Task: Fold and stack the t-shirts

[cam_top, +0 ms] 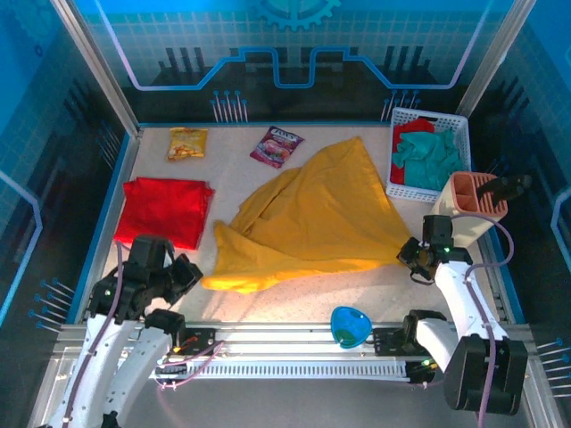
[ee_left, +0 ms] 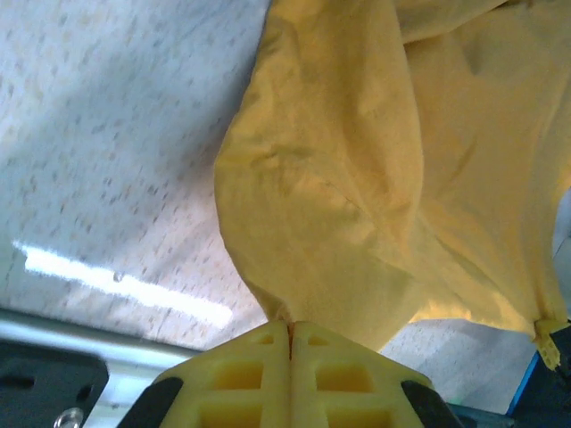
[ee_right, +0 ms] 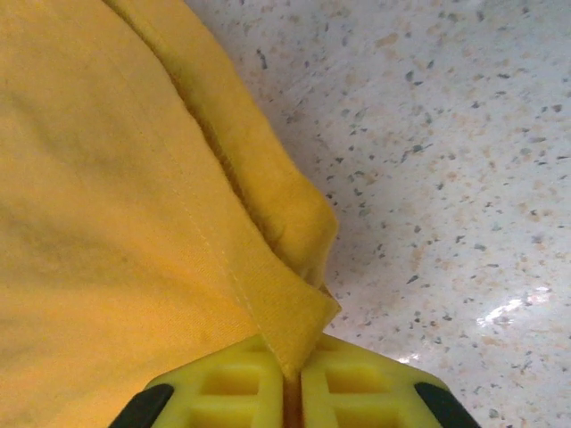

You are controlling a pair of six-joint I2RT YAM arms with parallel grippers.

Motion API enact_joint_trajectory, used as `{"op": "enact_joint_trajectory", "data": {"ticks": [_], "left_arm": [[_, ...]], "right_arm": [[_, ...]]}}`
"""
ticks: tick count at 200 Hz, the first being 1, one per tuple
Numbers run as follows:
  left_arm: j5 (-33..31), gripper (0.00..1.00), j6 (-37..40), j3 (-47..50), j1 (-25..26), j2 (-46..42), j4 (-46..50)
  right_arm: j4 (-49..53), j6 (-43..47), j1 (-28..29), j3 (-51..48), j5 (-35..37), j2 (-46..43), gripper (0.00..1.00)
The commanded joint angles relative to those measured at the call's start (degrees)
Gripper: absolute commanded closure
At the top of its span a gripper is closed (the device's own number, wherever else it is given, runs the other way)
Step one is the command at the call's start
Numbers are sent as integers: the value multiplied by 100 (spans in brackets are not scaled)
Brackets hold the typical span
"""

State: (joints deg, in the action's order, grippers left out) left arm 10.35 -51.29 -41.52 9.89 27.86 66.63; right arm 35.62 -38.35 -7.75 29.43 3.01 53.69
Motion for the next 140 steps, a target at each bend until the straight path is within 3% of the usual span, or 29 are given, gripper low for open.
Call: {"op": "enact_joint_trajectory", "data": {"ticks": [1,13,30,51,86,106,140], "left_arm": [[248,100,-408,173,57,-223,626],[404,99,-367,308,65,-216,643],[573,74,-300,451,83,-154,634],[424,58,-23,348,83,32,710],[269,54,704,-170,83,1230,-419],[210,54,1285,-809,84,2534,-1524],[158,53,2205,-2240,74,4761,-2531]], "right_arm": [[146,56,-191,-110,180,-87,81],[104,40,-209,-132,198,-61,70],[76,73,-233,-123,214,-17,58],[43,222,-231,-78,61,-33,46],[-296,473,-94,-183,-521,-126,28],[-536,503,158,-296,-653,-98,20],[-782,708,639,-221,-599,88,8]]}}
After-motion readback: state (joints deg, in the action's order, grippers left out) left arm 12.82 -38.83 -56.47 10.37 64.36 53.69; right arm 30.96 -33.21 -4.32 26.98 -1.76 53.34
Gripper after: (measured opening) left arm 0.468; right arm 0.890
